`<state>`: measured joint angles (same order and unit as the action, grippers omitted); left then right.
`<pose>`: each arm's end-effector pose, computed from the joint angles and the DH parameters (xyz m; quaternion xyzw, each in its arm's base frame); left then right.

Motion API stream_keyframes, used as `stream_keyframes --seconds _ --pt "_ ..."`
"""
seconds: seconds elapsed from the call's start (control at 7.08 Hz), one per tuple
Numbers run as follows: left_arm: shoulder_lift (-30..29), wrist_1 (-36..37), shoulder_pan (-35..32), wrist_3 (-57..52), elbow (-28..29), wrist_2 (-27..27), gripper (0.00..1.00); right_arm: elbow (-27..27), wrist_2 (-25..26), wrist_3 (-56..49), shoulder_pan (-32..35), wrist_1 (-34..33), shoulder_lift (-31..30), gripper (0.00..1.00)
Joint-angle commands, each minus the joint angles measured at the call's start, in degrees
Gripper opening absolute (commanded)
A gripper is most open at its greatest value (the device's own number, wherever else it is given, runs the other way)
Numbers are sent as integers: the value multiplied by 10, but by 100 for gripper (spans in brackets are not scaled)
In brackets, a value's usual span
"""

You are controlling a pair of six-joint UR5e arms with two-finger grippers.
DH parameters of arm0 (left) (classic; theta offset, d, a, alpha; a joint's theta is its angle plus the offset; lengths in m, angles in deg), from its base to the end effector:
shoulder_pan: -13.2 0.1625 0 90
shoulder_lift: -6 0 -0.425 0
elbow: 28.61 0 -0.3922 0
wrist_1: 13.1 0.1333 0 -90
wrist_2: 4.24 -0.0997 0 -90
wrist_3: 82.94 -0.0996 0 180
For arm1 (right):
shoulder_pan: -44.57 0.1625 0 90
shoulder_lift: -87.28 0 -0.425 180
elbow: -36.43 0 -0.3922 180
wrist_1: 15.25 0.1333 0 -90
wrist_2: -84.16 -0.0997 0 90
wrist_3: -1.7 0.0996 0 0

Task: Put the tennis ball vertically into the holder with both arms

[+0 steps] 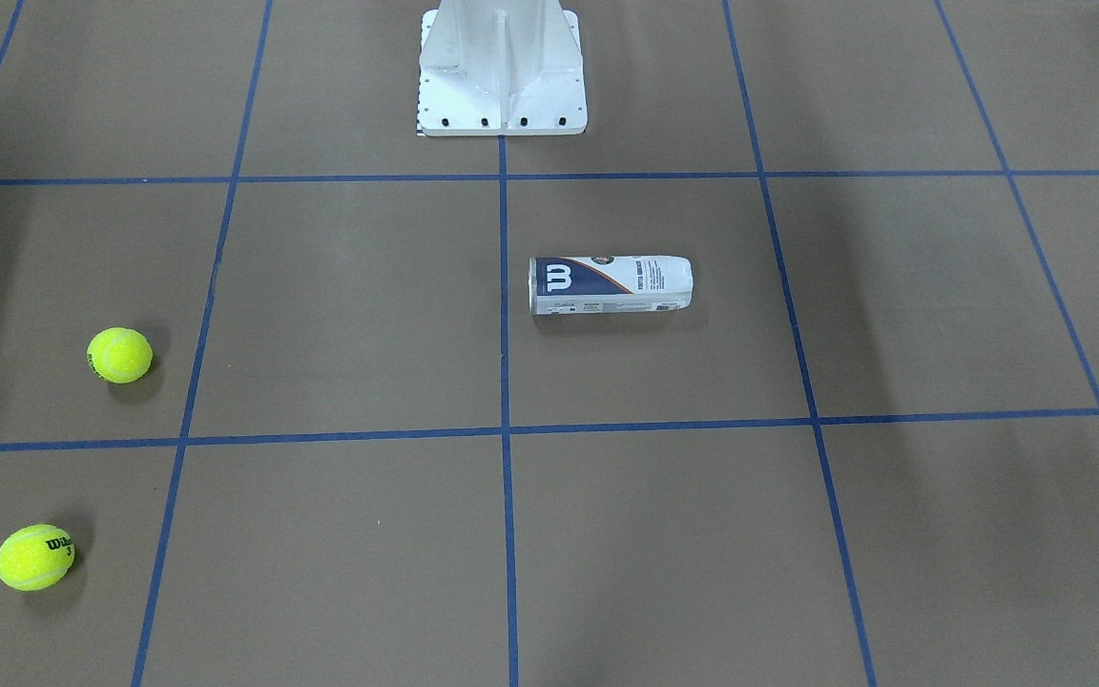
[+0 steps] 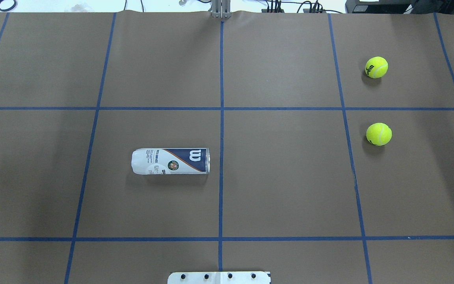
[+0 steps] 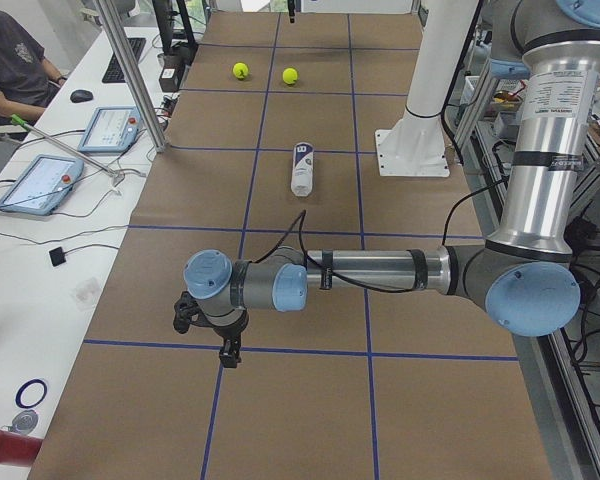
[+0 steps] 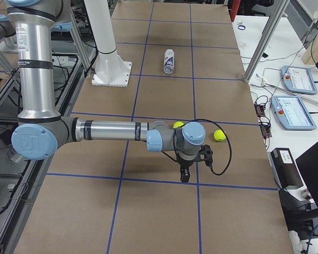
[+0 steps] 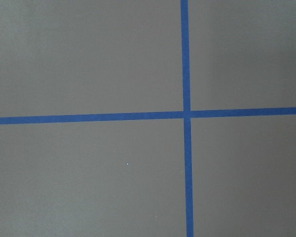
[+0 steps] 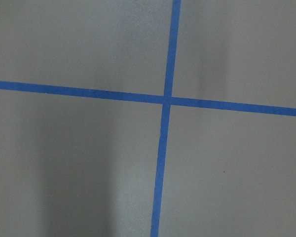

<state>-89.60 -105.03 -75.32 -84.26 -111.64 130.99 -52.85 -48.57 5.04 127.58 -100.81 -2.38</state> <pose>-0.0488 -0.5354 0.6640 0.0040 0.3845 0.0244 0.9228 0.0045 -0.5036 0.6560 0.0001 -0.3656 -0.0425 0.9298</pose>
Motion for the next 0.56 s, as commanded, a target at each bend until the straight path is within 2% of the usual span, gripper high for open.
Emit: stream_keyframes --seconds 0.0,0.42 --pt "-2 -7 3 -2 -6 4 100 -2 -14 0 1 0 -3 99" --pt "2 -11 7 -3 -11 4 100 2 -14 1 1 0 -1 99"
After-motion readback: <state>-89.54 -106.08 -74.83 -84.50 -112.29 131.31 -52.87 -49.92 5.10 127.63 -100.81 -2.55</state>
